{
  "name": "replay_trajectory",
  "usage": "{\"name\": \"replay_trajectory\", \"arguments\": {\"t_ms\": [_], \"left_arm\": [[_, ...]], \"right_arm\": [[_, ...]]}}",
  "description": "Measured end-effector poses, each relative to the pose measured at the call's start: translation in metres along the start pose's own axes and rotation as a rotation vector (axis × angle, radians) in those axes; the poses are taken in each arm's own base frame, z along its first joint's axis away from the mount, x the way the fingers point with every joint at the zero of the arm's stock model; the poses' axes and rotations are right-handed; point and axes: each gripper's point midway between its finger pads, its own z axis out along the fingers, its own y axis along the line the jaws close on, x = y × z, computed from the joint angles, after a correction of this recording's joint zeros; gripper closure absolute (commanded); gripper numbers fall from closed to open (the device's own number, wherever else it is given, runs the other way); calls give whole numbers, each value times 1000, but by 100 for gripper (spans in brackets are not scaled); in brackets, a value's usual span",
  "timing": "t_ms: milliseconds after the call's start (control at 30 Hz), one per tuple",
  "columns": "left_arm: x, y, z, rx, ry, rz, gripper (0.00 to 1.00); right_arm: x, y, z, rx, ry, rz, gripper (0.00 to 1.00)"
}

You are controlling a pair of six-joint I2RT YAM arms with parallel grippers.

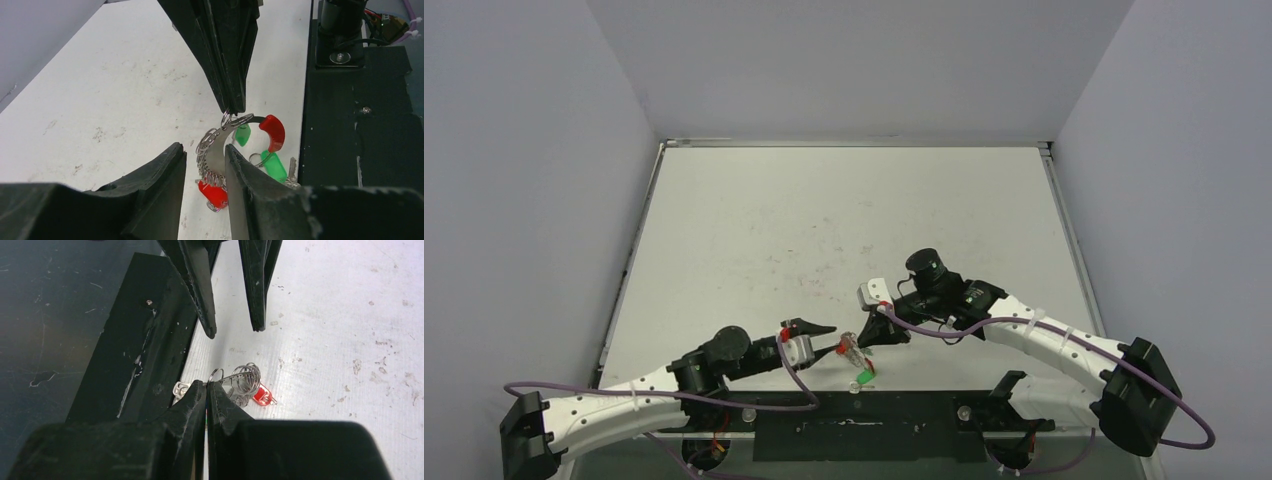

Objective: Put the keys on the keyring

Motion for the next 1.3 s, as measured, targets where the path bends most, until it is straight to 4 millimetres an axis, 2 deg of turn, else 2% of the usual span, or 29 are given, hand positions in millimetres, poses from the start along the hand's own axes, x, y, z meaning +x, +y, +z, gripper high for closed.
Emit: {"name": "replay_trajectory", "arguments": {"t_ms": [300, 467, 700, 833, 967, 1033, 1167, 1300], "left_arm": [[14, -10, 9, 59, 47, 2, 68], [21, -15, 18, 87, 61, -4, 75], [17, -15, 25, 86, 35, -12, 78], [13, -14, 26, 82, 18, -16, 88], [10, -14, 26, 81, 9, -16, 91], [10, -14, 26, 83, 5, -16, 90], [9, -14, 26, 86, 0, -14, 74], [5, -14, 26, 84, -10, -14, 73]], "right_arm": [[-7, 6, 1, -44, -25, -21, 100], [-8, 7, 1, -50, -29, -21, 100], [-5, 6, 2, -53, -23, -10, 100], [-5, 7, 2, -54, -23, -8, 100], [-5, 7, 2, -54, -23, -8, 100], [-5, 7, 2, -53, -23, -8, 100], [-5, 7, 2, -53, -23, -5, 100], [-5, 7, 2, -52, -22, -3, 100]]}}
